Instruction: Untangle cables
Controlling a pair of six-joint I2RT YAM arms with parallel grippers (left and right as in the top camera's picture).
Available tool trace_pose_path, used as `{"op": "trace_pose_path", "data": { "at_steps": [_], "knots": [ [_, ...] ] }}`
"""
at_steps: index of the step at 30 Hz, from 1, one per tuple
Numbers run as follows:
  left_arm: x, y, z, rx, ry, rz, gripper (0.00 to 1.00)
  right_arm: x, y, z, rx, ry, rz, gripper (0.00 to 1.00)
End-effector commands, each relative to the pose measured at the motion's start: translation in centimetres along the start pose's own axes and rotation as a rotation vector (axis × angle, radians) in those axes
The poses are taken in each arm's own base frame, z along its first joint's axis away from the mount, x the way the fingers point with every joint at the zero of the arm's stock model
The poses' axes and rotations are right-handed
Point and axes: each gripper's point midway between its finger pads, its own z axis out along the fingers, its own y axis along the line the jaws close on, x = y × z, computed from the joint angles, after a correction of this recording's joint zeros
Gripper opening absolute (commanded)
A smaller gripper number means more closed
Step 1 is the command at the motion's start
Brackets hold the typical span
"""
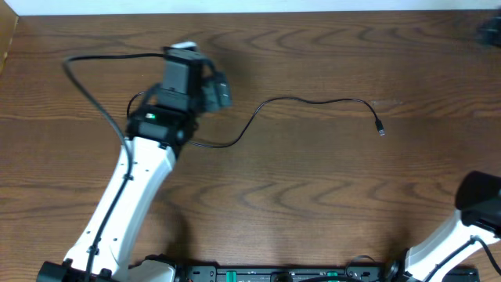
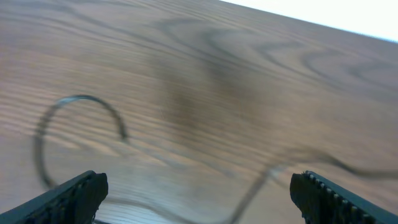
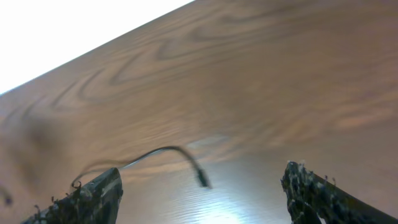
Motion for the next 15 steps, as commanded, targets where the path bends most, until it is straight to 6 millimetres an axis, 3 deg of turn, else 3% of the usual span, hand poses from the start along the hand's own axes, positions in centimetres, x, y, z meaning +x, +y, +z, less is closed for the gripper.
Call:
{"op": "trace_pose_path", "data": {
  "at_steps": [1, 3, 4, 7, 15],
  "knots": [
    [-1.0, 3.2, 0.2, -0.069, -0.019, -0.068, 0.99, 1.6, 6.8, 1.2, -0.064, 0.039, -0.148, 0.82],
    [-1.3, 4.4, 0.3, -0.092, -0.024, -0.09, 0.99, 2.5, 9.5, 1.7, -0.081, 0.057, -0.205, 0.83],
    [-1.6, 5.6, 0.4, -0.11, -0.026, -0.117, 0.99, 3.7, 12.3, 2.2, -0.114, 0.077, -0.26, 0.84],
    [-1.7, 7.1, 0.5, -0.107, -0.012, -0.162, 1.0, 6.0, 17.1, 3.1, -0.154, 0.11, -0.355, 0.87],
    [-1.9, 8.2, 0.6, -0.031, 0.014, -0.214, 1.0, 12.5, 25.6, 7.0, -0.149, 0.201, -0.535, 0.9]
  ]
}}
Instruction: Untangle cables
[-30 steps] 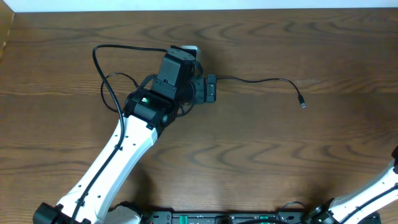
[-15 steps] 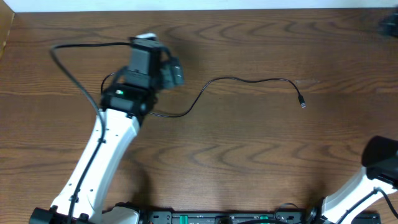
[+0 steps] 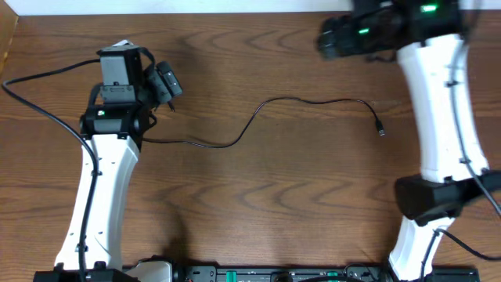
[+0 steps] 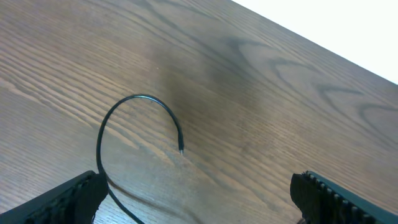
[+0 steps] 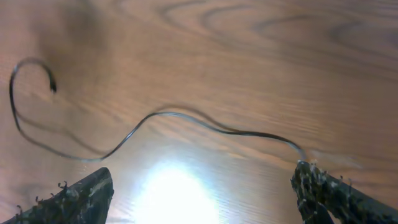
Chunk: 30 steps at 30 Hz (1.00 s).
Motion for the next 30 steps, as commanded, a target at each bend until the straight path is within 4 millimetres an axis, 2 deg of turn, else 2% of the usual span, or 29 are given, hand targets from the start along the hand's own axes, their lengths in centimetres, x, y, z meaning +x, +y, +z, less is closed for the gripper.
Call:
{"op": "trace_pose_path", "data": {
  "at_steps": [1, 2, 3, 5, 7, 11, 15, 18, 24, 30],
  "knots": [
    [0.5, -1.0, -0.1, 0.089, 0.038, 0.014, 1.0, 0.9, 2.9, 4.4, 0.016, 0.071, -0.044, 0.9],
    [0.6, -1.2, -0.1, 0.1, 0.043, 0.022, 1.0, 1.0, 3.2, 4.8, 0.014, 0.077, -0.05, 0.9],
    [0.7, -1.4, -0.1, 0.117, 0.049, 0.034, 1.0, 1.7, 4.3, 6.6, 0.006, 0.114, -0.056, 0.9],
    [1.1, -2.7, -0.3, 0.192, 0.067, 0.094, 1.0, 2.6, 5.1, 9.1, 0.025, 0.158, -0.052, 0.9],
    [1.4, -4.0, -0.7, 0.274, 0.078, 0.163, 1.0, 3.3, 5.4, 11.7, 0.062, 0.19, -0.035, 0.9],
    [2.4, -6.4, -1.7, 0.437, 0.104, 0.273, 0.98, 4.9, 5.9, 15.4, 0.08, 0.252, -0.002, 0.9],
    [2.6, -6.8, -1.9, 0.465, 0.107, 0.292, 0.98, 6.6, 5.5, 18.1, 0.113, 0.314, 0.083, 0.89],
    [3.0, -7.8, -2.5, 0.54, 0.102, 0.371, 0.98, 7.6, 4.9, 19.6, 0.164, 0.341, 0.145, 0.9],
    [3.3, -8.3, -2.9, 0.587, 0.099, 0.419, 0.98, 8.3, 4.1, 20.2, 0.32, 0.303, 0.283, 0.92],
    [4.6, -7.9, -3.0, 0.594, 0.131, 0.508, 0.98, 7.7, 5.0, 20.5, 0.361, 0.229, 0.392, 0.93]
  ]
}}
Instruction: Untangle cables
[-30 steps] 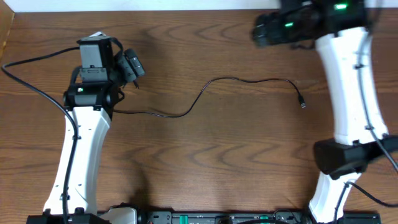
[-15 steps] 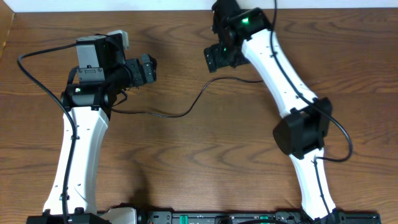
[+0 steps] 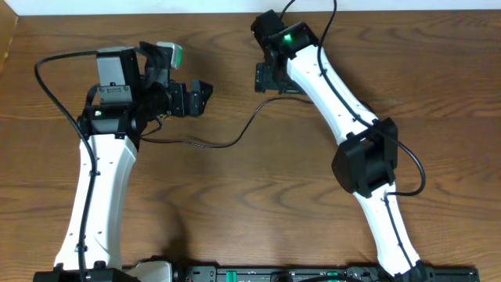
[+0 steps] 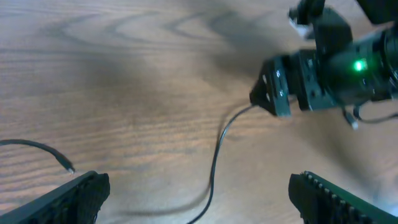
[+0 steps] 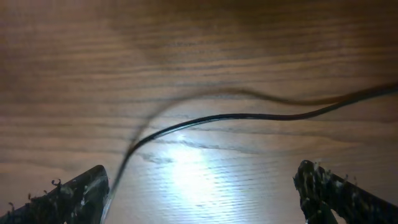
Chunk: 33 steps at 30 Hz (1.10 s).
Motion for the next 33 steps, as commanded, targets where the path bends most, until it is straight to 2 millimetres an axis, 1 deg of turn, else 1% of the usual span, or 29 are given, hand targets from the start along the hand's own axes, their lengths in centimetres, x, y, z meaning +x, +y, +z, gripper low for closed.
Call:
{"op": "trace_pose_path", "data": {
  "at_steps": [1, 5, 9, 13, 15, 17, 20, 25, 27, 29, 33],
  "knots": [
    [0.6, -0.4, -0.1, 0.03, 0.021, 0.086, 0.98, 0.1, 0.0, 0.8, 0.051, -0.031, 0.108, 0.93],
    [1.1, -1.1, -0.1, 0.07, 0.034, 0.129, 0.98, -0.1, 0.4, 0.8, 0.043, -0.043, 0.126, 0.93],
    [1.2, -1.1, 0.0, 0.073, 0.039, 0.126, 0.98, -0.7, 0.0, 0.9, 0.064, -0.078, 0.151, 0.92],
    [1.3, -1.0, 0.2, 0.073, 0.044, 0.122, 0.98, -0.5, -0.2, 1.5, 0.075, -0.075, 0.195, 0.92],
    [1.3, -1.0, 0.2, 0.073, 0.045, 0.117, 0.98, -0.2, -0.3, 2.3, 0.081, -0.069, 0.2, 0.92],
    [1.3, -1.0, 0.2, 0.074, 0.046, 0.106, 0.98, 0.6, -0.4, 3.8, 0.088, -0.048, 0.214, 0.92],
    [1.3, -1.0, 0.2, 0.073, 0.045, 0.099, 0.98, 1.3, -0.2, 5.0, 0.078, -0.023, 0.213, 0.91],
    [1.3, -1.0, 0.2, 0.074, 0.048, 0.097, 0.98, 2.0, -0.4, 6.5, 0.084, -0.009, 0.21, 0.89],
    [1.3, -1.0, 0.2, 0.074, 0.048, 0.09, 0.98, 2.6, 0.0, 7.7, 0.07, 0.01, 0.208, 0.88],
    [1.3, -1.0, 0.2, 0.073, 0.048, 0.09, 0.98, 2.9, 0.2, 8.3, 0.062, 0.022, 0.207, 0.88],
    [1.4, -1.0, 0.2, 0.074, 0.049, 0.089, 0.98, 4.0, 0.1, 10.3, 0.08, 0.061, 0.201, 0.86]
  ]
}}
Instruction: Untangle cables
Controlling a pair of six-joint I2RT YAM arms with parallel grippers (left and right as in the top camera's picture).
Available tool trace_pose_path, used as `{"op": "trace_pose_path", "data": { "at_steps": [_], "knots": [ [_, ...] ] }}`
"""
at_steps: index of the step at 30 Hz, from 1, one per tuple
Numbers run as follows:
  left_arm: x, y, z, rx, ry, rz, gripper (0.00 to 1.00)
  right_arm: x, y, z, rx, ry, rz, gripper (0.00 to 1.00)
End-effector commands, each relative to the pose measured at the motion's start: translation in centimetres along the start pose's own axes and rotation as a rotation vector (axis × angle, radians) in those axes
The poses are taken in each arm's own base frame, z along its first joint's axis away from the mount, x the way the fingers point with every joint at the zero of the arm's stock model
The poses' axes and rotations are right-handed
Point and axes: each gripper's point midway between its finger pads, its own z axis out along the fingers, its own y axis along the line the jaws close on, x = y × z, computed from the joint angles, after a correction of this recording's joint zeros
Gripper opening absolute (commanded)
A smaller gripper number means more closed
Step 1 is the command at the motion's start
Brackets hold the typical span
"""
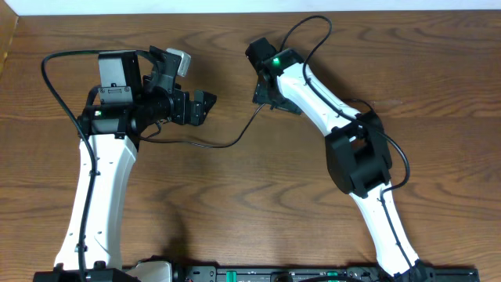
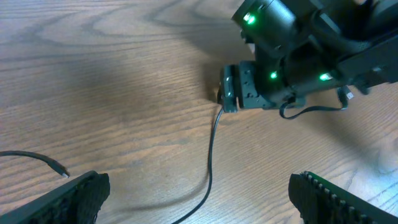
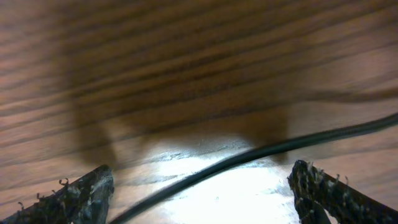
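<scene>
One thin black cable (image 1: pixel 227 143) lies on the wooden table. It curves from under my left arm up to my right gripper (image 1: pixel 268 100). Its right stretch is hidden by the right arm. In the right wrist view the cable (image 3: pixel 261 151) crosses between the open fingers of the right gripper (image 3: pixel 202 194), which is very close to the wood. My left gripper (image 1: pixel 196 106) hangs open above the table to the left. The left wrist view shows the left gripper (image 2: pixel 199 205), the cable (image 2: pixel 210 158) and a loose plug end (image 2: pixel 60 172).
The right arm (image 1: pixel 352 149) reaches diagonally across the middle of the table. My left arm's own black supply cable (image 1: pixel 51 66) loops at the far left. The table's back edge (image 1: pixel 235 11) runs along the top.
My right gripper has dropped much closer to the table, with the cable now large and blurred between its open fingers. The left gripper has barely shifted.
At first my left gripper was over the cable's left end and the right arm sat at the lower right. Then the right arm stood at the back right. Later it was above the cable's rising bend, and now it straddles the cable there, low and open.
</scene>
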Motion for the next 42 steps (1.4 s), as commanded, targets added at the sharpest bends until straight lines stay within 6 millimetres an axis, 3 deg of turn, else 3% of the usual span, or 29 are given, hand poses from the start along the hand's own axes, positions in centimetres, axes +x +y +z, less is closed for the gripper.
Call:
{"op": "trace_pose_path", "data": {
  "at_steps": [1, 4, 6, 7, 8, 9, 14, 18, 23, 26, 29, 31, 36, 42],
  "knots": [
    [0.3, 0.0, 0.3, 0.018, 0.011, -0.017, 0.98, 1.5, -0.2, 2.4, 0.034, 0.043, 0.002, 0.85],
    [0.3, 0.0, 0.3, 0.018, 0.013, -0.019, 0.98, 2.1, 0.0, 3.0, 0.034, 0.06, -0.004, 0.73],
    [0.3, 0.0, 0.3, 0.018, 0.013, -0.019, 0.98, 2.3, 0.1, 3.0, 0.03, 0.068, -0.004, 0.54],
    [0.3, 0.0, 0.3, 0.018, 0.013, -0.019, 0.98, 2.3, 0.1, 3.0, 0.029, 0.069, -0.005, 0.41],
    [0.4, -0.1, 0.3, 0.019, 0.015, -0.02, 0.98, 2.3, 0.1, 2.9, 0.029, 0.069, -0.004, 0.14],
    [0.4, -0.1, 0.3, 0.018, 0.016, -0.021, 0.98, 2.2, 0.0, 2.9, 0.029, 0.069, -0.002, 0.01],
    [0.7, -0.1, 0.3, 0.02, 0.026, -0.027, 0.98, 0.5, -0.6, 1.9, 0.01, 0.053, 0.002, 0.01],
    [0.7, -0.1, 0.3, 0.021, 0.028, -0.028, 0.98, -4.0, -1.5, -3.3, -0.049, -0.021, -0.041, 0.01],
    [0.7, -0.1, 0.3, 0.021, 0.028, -0.028, 0.98, -9.6, -4.5, -12.7, -0.136, -0.155, -0.035, 0.01],
    [0.7, -0.1, 0.3, 0.021, 0.028, -0.033, 0.98, -11.4, -7.2, -17.1, -0.166, -0.215, -0.034, 0.01],
    [0.7, -0.1, 0.3, 0.021, 0.028, -0.049, 0.98, -11.9, -9.5, -20.2, -0.174, -0.248, -0.029, 0.01],
    [0.7, -0.1, 0.3, 0.021, 0.028, -0.058, 0.98, -12.0, -10.5, -21.9, -0.18, -0.272, -0.037, 0.01],
    [0.9, -0.2, 0.3, 0.022, 0.035, -0.066, 0.98, -12.7, -11.4, -23.8, -0.182, -0.326, -0.038, 0.01],
    [1.6, -0.3, 0.2, 0.026, 0.06, -0.082, 0.98, -15.6, -16.8, -25.3, -0.07, -0.416, -0.01, 0.01]
  ]
}}
